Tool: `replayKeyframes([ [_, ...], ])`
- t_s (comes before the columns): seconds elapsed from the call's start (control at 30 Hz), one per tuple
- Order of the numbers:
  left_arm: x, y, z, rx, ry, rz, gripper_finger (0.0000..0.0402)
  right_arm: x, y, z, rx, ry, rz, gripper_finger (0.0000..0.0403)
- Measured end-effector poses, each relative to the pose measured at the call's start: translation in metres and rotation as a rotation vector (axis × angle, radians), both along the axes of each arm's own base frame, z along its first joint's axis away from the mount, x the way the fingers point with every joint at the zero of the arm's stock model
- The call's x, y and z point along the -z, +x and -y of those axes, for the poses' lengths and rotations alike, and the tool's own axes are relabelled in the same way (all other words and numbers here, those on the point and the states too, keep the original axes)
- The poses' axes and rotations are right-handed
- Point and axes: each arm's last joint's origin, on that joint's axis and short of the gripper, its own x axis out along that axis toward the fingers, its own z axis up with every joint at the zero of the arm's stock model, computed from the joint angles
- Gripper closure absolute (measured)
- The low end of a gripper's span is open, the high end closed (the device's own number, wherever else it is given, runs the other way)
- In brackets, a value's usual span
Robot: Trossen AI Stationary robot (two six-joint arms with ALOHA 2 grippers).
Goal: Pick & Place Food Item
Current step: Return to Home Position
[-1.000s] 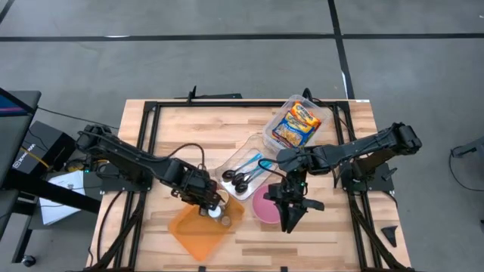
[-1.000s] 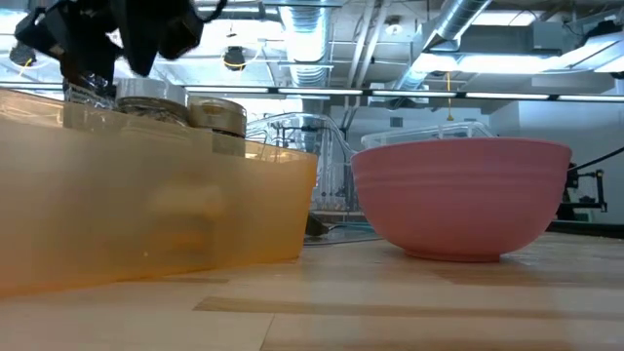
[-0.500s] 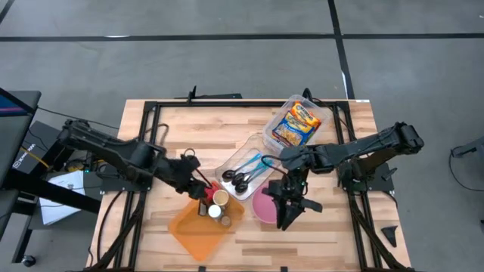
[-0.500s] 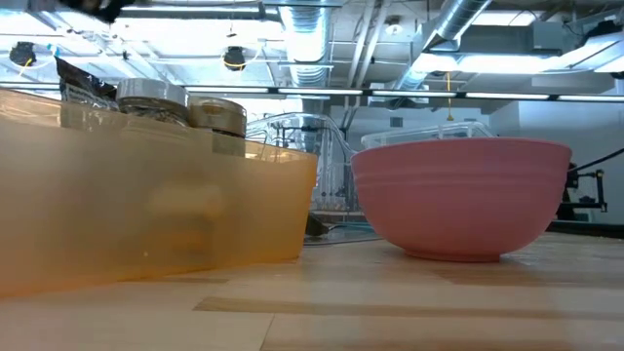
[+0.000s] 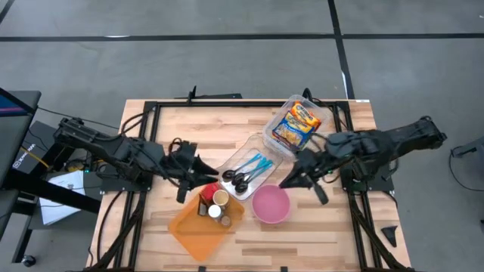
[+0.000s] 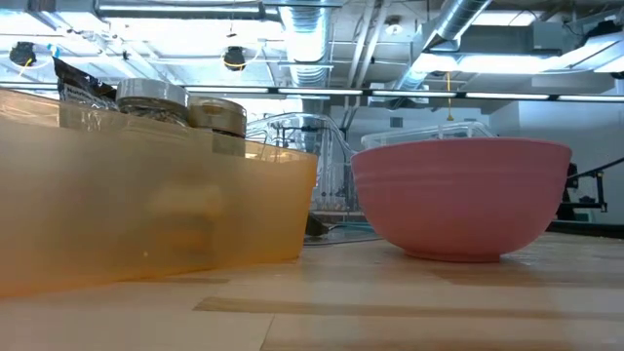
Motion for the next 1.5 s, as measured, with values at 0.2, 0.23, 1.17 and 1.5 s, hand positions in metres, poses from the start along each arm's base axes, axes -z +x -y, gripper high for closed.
replayKeyframes([
  [0.2, -0.011, 0.004, -0.004, 0.025, 0.249, 0.134, 0.0388, -0.016, -0.035, 0.004, 0.096, -0.036, 0.046, 0.0400],
  [0.23, -0.012, 0.003, -0.007, 0.017, 0.254, 0.141, 0.0394, -0.019, -0.040, 0.004, 0.112, -0.039, 0.068, 0.0401],
  [1.17, -0.023, -0.064, -0.055, -0.083, 0.354, 0.337, 0.0401, 0.007, -0.114, 0.006, 0.280, 0.074, 0.304, 0.0403],
  [1.5, 0.085, -0.062, -0.084, -0.109, 0.321, 0.345, 0.0401, 0.100, -0.108, 0.012, 0.352, 0.233, 0.499, 0.0403],
])
